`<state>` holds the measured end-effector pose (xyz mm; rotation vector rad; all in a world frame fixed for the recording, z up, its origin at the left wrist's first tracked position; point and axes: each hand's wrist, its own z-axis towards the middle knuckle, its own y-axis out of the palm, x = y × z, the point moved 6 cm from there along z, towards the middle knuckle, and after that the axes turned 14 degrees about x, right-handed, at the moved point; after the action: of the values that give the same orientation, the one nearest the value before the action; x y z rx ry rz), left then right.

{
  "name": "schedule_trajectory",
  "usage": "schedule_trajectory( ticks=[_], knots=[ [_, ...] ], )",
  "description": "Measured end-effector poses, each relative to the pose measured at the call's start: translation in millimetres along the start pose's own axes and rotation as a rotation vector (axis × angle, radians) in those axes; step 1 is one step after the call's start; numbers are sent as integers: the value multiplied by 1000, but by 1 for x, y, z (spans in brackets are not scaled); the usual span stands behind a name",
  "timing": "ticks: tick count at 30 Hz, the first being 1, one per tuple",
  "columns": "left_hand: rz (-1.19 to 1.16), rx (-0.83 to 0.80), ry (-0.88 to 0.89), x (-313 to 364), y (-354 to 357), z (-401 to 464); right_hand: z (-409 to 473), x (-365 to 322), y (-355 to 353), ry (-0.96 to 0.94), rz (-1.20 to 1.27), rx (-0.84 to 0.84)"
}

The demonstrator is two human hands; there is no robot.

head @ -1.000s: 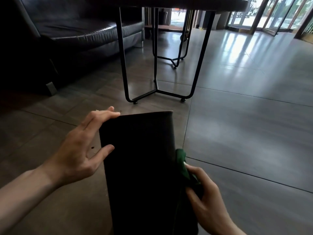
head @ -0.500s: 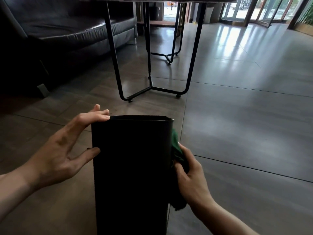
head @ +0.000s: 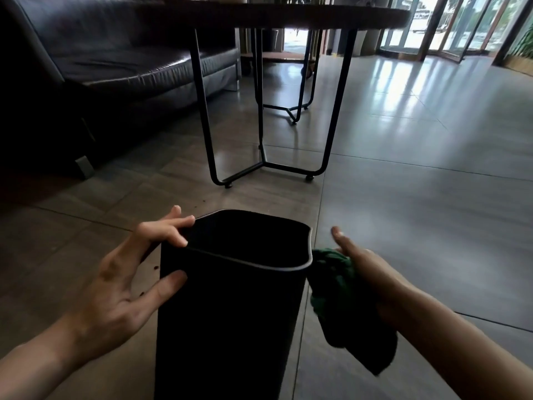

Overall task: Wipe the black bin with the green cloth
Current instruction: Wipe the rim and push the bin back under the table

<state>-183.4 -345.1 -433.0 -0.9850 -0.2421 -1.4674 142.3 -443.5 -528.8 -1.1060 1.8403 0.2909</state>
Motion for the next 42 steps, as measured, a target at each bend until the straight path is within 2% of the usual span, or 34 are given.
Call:
schedule_trajectory(
  ticks=[4, 9, 11, 16, 19, 21, 22, 23, 25, 27, 31, 36, 42],
  knots=[
    [-72, -6, -39, -4, -5, -1, 15, -24, 4, -126, -103, 180],
    [-217, -30, -190, -19, -16, 3, 38, -33, -6, -125, -84, 261],
    [-228, -41, -211, -22, -18, 5, 46, -32, -3, -139, -126, 195],
    [-303, 20, -268, -33, -23, -3, 41, -27, 25, -99, -237, -129],
    [-188, 145, -316, -54, -26, 2, 40, -20, 35, -107, -272, -234],
    [-209, 301, -461, -70, -34, 8, 36, -17, 43, -80, -259, -284],
    [-136, 370, -499, -75, -38, 10, 34, -17, 46, -81, -255, -288],
    [-12, 407, -516, -77, -41, 10, 32, -18, 49, -91, -251, -277],
    [221, 325, -517, -82, -49, 0, 27, -20, 53, -119, -252, -228],
    [281, 304, -583, -91, -53, -3, 22, -26, 53, -137, -248, -170],
    [187, 355, -665, -96, -37, 35, 25, -54, 45, -211, -244, -25],
    [-102, 342, -914, -111, -1, 65, 43, -85, 36, -278, -189, 158],
    [-153, 299, -930, -134, 39, 92, 73, -99, 37, -266, -178, 294]
  ],
)
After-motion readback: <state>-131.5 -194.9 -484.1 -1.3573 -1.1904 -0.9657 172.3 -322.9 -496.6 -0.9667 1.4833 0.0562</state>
